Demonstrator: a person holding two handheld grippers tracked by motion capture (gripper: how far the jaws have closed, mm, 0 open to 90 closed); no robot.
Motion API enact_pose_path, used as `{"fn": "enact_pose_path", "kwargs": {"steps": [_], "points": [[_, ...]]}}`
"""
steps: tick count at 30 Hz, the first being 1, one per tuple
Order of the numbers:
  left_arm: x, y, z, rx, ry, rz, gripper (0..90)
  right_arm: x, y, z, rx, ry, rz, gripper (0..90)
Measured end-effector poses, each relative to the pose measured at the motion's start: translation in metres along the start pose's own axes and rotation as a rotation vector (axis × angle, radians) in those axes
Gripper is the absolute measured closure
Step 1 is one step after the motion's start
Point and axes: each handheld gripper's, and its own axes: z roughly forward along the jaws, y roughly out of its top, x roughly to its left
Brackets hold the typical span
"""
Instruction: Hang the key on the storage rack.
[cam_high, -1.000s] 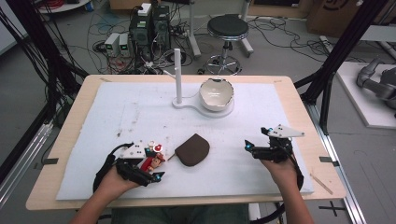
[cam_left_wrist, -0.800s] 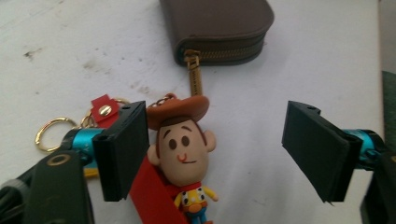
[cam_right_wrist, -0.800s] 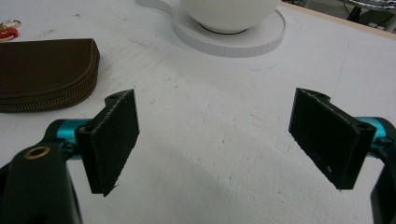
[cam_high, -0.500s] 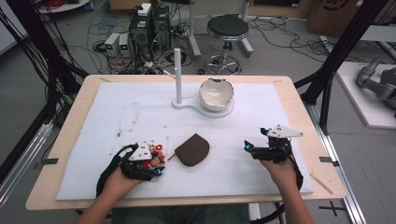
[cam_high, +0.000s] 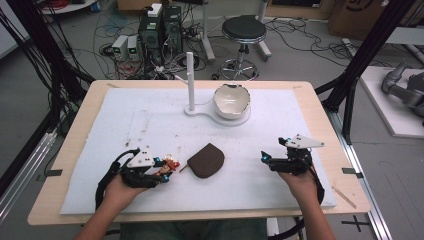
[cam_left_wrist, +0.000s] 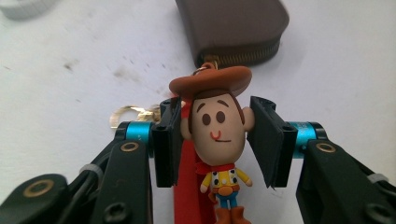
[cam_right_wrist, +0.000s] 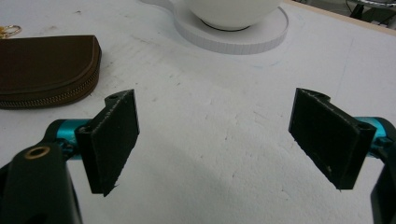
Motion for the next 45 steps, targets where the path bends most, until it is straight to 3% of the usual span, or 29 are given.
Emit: {"fn": "enact_pose_path", "kwargs": {"steps": [8, 12, 19, 24, 32, 41, 45], "points": [[0.005, 0.018, -0.024, -0.082, 0.013, -0.011, 56.1, 0.004, 0.003, 0.002, -0.002, 0.010, -0.011, 16.1], [0.007, 0.036, -0.032, -0.106, 0.015, 0.014, 56.2, 0.005, 0.004, 0.004, 0.000, 0.013, -0.016, 16.1], [0.013, 0.068, -0.040, -0.154, -0.028, 0.039, 56.6, 0.005, 0.004, 0.005, 0.000, 0.015, -0.010, 16.2], [0.014, 0.080, -0.040, -0.160, -0.038, 0.054, 56.7, 0.005, 0.004, 0.004, -0.002, 0.015, -0.005, 16.1], [0.024, 0.087, -0.042, -0.196, -0.122, 0.014, 56.8, 0.004, 0.003, 0.004, -0.003, 0.015, -0.004, 16.1], [0.038, 0.106, -0.048, -0.208, -0.212, 0.012, 56.8, 0.004, 0.003, 0.005, 0.003, 0.012, -0.002, 16.2], [0.047, 0.118, -0.051, -0.225, -0.213, 0.008, 56.9, 0.004, 0.003, 0.006, 0.005, 0.011, -0.001, 16.1]]}}
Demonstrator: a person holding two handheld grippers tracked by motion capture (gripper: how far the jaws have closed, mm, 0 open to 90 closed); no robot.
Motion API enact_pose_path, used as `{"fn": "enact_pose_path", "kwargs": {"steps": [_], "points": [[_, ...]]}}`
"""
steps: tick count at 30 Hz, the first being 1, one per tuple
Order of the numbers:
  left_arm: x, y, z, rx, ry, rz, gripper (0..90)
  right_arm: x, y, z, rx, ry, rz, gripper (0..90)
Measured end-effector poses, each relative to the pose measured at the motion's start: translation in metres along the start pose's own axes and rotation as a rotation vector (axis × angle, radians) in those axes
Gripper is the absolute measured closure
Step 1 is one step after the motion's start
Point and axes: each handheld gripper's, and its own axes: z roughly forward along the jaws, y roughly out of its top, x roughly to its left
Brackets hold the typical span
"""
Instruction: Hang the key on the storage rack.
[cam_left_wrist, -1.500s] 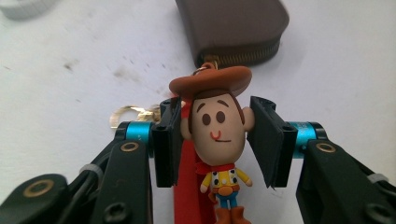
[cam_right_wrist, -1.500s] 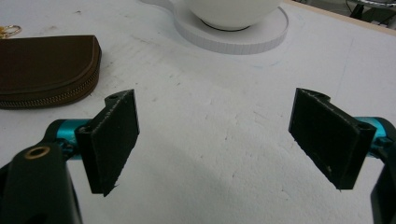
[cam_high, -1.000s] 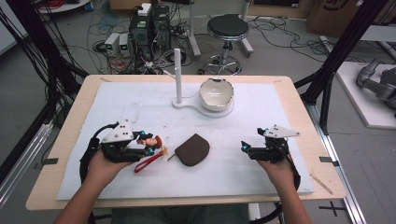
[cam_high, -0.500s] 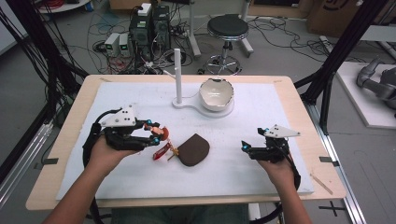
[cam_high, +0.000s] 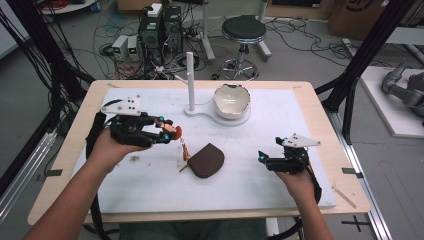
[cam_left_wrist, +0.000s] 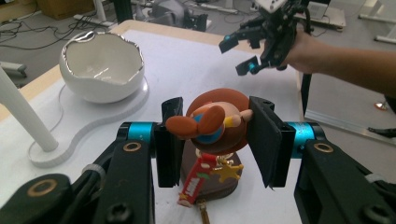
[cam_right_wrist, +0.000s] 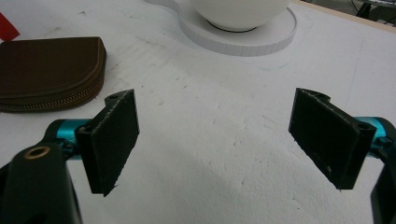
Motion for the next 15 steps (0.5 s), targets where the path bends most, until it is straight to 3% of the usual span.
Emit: {"fn": "enact_pose_path", "kwargs": {"steps": [15], "points": [[0.029, 0.052, 0.013, 0.054, 0.103, 0.071, 56.9, 0.000, 0.000, 0.004, 0.010, 0.006, -0.004, 16.1]]}}
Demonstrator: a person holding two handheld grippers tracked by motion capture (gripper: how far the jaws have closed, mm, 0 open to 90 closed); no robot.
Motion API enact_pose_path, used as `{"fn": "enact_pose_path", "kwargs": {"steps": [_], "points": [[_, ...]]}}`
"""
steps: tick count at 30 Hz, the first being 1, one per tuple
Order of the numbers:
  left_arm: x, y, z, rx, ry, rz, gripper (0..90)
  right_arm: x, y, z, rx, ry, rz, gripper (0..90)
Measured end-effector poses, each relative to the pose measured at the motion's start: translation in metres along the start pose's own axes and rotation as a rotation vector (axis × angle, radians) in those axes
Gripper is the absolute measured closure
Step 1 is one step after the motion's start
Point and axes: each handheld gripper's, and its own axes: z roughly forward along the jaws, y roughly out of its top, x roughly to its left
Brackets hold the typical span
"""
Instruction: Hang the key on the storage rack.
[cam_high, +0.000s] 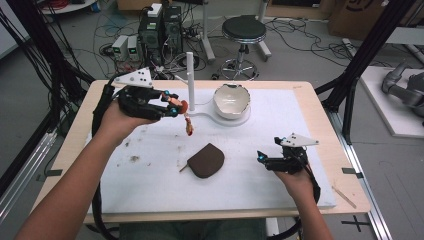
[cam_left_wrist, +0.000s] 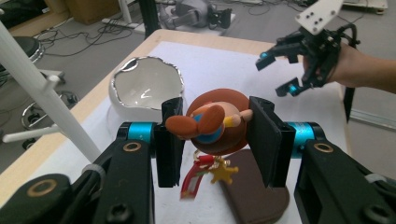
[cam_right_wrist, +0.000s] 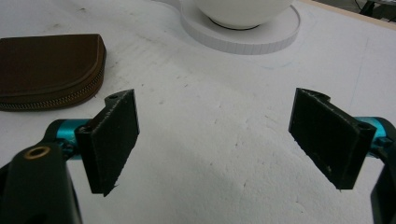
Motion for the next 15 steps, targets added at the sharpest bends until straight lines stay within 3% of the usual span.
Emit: {"fn": "enact_pose_path", "kwargs": {"steps": [9, 15], "points": [[0.024, 0.014, 0.007, -0.013, 0.029, -0.026, 56.8, -0.001, 0.001, 0.002, 0.005, -0.001, -0.004, 16.1], [0.039, 0.020, 0.011, -0.019, 0.074, -0.041, 56.9, 0.000, 0.001, 0.004, 0.007, 0.002, -0.007, 16.1]]}}
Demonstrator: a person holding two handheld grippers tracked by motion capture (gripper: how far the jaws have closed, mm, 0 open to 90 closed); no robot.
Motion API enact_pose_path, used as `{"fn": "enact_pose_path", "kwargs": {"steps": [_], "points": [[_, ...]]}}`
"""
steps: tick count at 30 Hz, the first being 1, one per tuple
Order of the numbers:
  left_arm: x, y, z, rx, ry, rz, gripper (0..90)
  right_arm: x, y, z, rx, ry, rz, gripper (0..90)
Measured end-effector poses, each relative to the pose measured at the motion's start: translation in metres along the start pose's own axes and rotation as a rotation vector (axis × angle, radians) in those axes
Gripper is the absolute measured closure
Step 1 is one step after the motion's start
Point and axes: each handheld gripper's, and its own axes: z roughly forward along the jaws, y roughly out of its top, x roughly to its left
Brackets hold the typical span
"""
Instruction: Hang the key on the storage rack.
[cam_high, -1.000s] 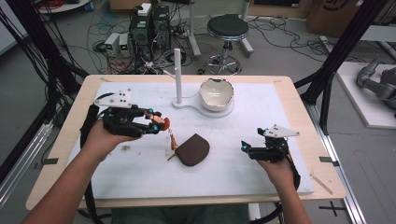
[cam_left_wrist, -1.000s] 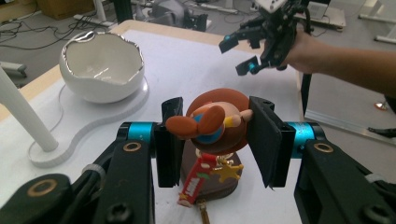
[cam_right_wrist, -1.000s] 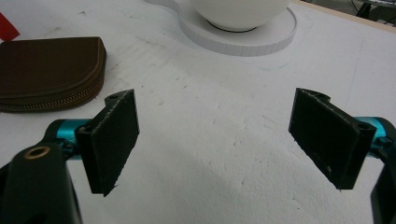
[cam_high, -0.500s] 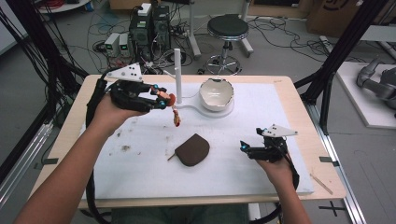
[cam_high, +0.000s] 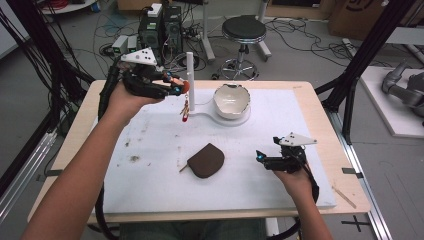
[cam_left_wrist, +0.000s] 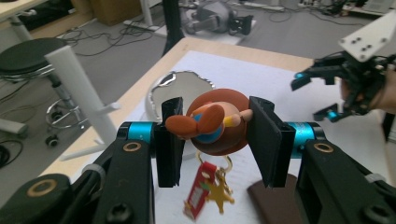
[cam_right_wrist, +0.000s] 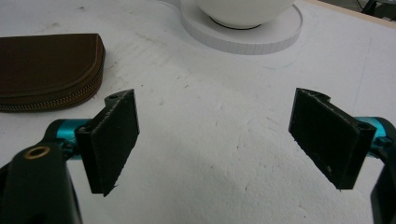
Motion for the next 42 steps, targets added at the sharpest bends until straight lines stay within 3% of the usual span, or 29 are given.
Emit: {"fn": "enact_pose_path", "kwargs": {"steps": [10, 17, 42], "points": [[0.022, 0.012, 0.000, -0.037, 0.071, -0.048, 56.9, -0.001, 0.000, 0.000, 0.001, 0.002, 0.008, 16.2], [0.033, 0.018, 0.000, -0.054, 0.092, -0.060, 56.9, -0.004, -0.001, -0.002, -0.008, -0.002, 0.021, 16.1], [0.046, 0.027, 0.031, -0.022, 0.159, -0.075, 56.9, -0.006, -0.001, -0.002, -0.014, 0.002, 0.024, 16.1]]}}
